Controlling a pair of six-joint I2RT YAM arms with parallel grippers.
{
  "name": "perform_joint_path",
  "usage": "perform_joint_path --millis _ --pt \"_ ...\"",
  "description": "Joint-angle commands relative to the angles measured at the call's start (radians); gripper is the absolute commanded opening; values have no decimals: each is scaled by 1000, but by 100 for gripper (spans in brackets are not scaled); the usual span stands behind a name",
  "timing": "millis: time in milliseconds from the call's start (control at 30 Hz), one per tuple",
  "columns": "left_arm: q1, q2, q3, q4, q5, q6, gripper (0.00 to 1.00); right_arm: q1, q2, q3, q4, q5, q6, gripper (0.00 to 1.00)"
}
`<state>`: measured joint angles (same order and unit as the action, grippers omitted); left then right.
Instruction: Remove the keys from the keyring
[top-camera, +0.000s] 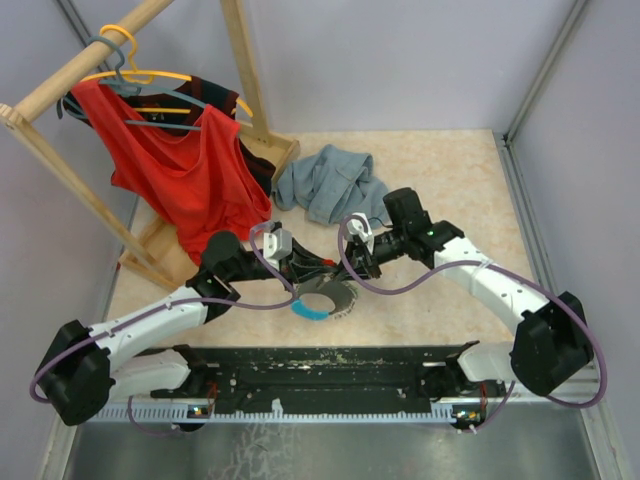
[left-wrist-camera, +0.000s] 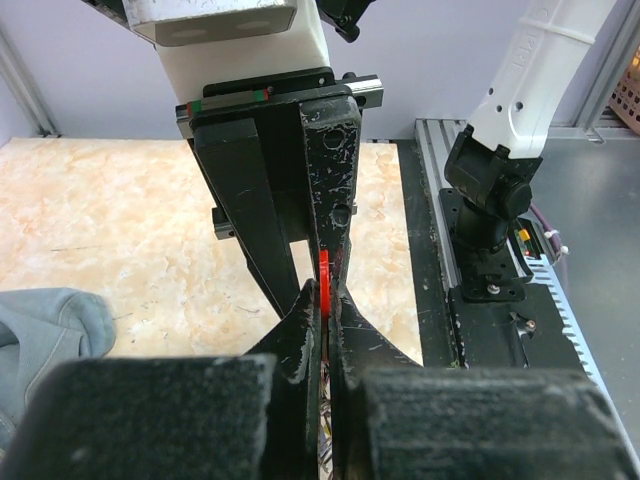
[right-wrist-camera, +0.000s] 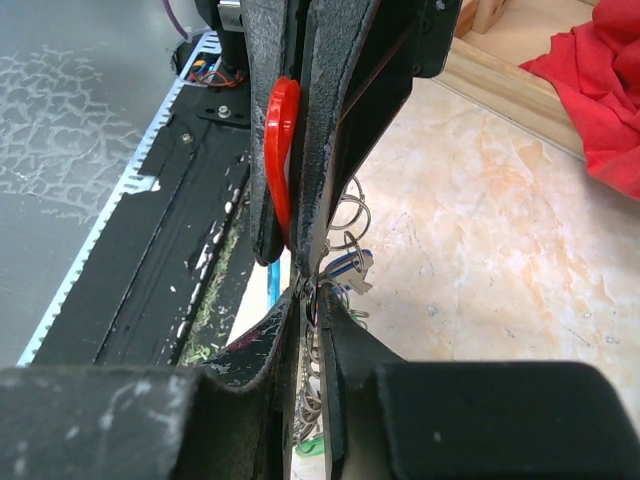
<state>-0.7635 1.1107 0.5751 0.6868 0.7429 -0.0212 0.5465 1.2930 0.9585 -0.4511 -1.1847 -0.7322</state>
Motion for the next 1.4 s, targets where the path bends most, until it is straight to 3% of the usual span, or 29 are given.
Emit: perform_joint_path --millis 0,600,800,1000,1200,1367 --pt "-5 -20 26 33 -5 7 0 -8 -32 55 29 -22 19 13" --pt "-5 -11 23 43 -21 -11 0 -20 -38 61 66 -44 96 15" --pt "-4 -15 18 43 -66 -25 0 -30 -43 78 51 2 116 26" --pt "-5 -27 -24 96 -221 -101 0 -83 -68 116 -18 1 97 39" --pt "-34 -22 -18 88 -423 -195 0 -97 -71 112 9 10 140 41" --pt "-105 -1 17 59 -605 -175 0 -97 -63 86 95 35 231 42"
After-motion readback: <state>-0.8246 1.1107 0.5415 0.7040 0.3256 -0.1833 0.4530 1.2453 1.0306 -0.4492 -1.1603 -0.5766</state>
